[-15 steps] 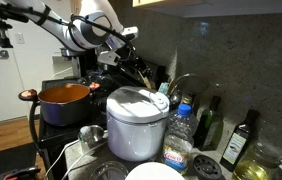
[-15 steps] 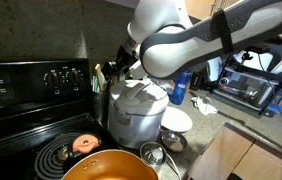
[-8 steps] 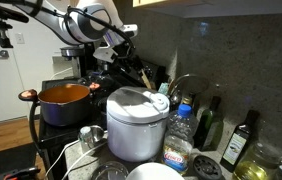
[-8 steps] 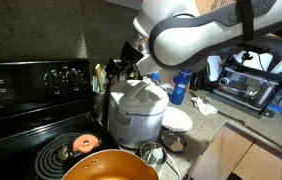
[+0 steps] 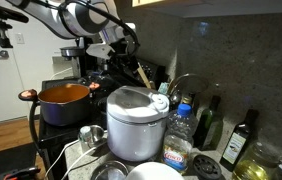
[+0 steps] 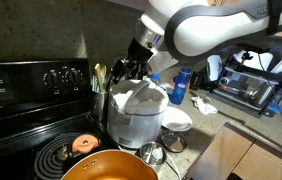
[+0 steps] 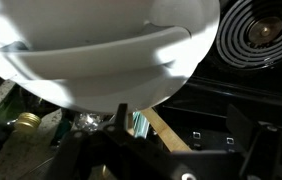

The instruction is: Remove the wooden spatula from the pot and place it in the cutlery holder

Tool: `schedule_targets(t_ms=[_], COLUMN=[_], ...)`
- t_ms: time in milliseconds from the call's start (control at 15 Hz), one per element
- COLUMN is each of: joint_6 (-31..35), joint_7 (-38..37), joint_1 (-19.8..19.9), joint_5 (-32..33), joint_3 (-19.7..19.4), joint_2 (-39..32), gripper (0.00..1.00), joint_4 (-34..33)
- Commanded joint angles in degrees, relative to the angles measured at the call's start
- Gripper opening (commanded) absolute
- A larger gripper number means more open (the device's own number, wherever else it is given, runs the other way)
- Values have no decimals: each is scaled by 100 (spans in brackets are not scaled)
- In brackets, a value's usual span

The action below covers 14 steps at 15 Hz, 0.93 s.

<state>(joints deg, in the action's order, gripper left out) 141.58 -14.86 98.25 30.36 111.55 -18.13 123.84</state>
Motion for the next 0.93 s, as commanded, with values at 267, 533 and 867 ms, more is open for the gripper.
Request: schedule_targets(t_ms=[267, 533, 867], joint_6=[-313, -313, -313], joint_7=[-20, -17, -17], joint_1=[58, 135, 135], joint_5=[298, 360, 361], joint_3=[204, 287, 291], joint_2=[-431, -524, -526], gripper=[100, 100, 100], joint_4=[98, 176, 176])
